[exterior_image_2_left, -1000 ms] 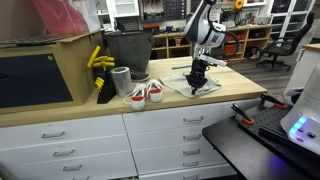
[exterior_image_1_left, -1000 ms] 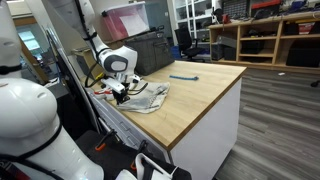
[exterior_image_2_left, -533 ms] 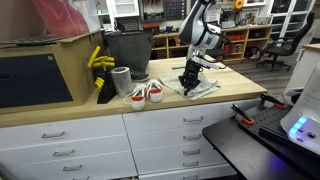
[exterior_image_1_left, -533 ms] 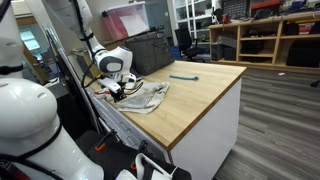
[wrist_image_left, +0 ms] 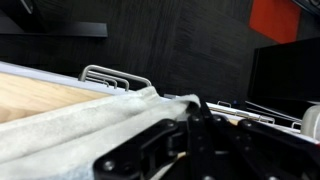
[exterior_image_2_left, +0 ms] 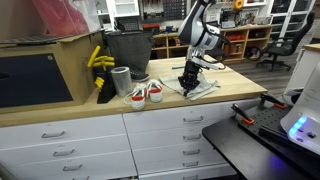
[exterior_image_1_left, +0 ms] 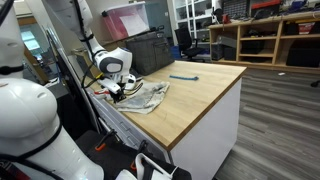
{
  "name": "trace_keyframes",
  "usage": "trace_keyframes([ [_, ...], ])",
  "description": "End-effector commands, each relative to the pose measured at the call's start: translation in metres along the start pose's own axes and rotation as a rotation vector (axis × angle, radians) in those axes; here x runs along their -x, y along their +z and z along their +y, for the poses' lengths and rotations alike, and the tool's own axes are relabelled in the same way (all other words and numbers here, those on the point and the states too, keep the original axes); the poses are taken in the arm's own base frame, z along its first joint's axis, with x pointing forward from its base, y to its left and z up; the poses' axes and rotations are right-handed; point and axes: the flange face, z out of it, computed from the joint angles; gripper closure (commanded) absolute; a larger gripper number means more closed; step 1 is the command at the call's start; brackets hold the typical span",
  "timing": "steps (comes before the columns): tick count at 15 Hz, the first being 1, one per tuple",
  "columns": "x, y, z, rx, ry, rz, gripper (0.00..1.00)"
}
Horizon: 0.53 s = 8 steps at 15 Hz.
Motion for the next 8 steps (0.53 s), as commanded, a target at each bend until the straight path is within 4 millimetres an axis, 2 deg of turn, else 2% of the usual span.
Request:
trace_keyframes([
  [1,0.003,0.013,0.014,0.032,-0.017,-0.025,0.99],
  [2,0.004,0.017,0.017,0.038,-0.010,-0.035,0.99],
  [3,0.004,0.019,0.019,0.039,-0.005,-0.045,0.72],
  [5,0.003,0.017,0.020,0.038,-0.013,-0.053,0.64],
  [8,-0.001,0.001,0.012,0.011,-0.024,-0.041,0.43],
])
